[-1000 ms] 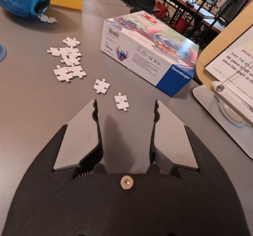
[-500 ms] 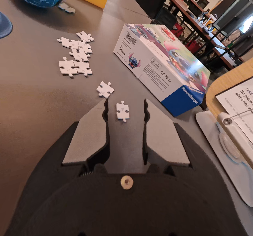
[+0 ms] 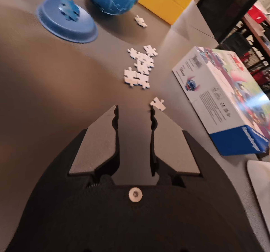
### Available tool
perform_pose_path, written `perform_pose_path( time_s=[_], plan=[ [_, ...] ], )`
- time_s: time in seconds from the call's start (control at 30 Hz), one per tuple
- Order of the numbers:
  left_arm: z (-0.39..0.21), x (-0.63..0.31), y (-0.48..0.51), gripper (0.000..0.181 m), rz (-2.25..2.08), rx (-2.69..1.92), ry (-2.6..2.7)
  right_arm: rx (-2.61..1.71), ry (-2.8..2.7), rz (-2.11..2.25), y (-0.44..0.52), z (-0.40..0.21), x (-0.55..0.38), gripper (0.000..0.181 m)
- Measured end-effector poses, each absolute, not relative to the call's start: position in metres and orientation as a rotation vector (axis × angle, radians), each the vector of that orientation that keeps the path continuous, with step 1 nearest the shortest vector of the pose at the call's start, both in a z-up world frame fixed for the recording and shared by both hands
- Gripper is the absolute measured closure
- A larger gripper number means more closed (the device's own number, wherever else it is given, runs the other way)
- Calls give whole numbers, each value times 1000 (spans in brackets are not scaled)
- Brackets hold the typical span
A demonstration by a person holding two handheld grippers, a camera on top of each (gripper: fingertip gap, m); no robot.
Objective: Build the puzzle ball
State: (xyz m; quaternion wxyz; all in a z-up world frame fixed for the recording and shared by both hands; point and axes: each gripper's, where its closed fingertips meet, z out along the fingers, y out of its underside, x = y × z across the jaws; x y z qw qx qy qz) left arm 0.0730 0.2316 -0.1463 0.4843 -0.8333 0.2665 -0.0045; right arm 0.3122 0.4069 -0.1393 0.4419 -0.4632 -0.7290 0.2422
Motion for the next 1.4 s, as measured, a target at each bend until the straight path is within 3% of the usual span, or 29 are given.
perform_pose_path(
  time_s=[0.17,0.3,0.43,0.97,1.4],
  plan=[
    [-124,71,236,114,83,-1854,653,-1119,-1782,466,418,-136,314,141],
    [-107,63,238,116,134,-1746,590,-1031,-1721,102,445,-129,322,167],
    [-102,56,240,111,111,-1740,526,-892,-1530,-197,462,-99,330,181],
    [-109,47,246,107,135,-1816,468,-1119,-1194,-193,490,-65,389,181],
    [-135,66,247,103,139,-1925,646,-1140,-1309,27,482,-84,361,181]
  ],
)
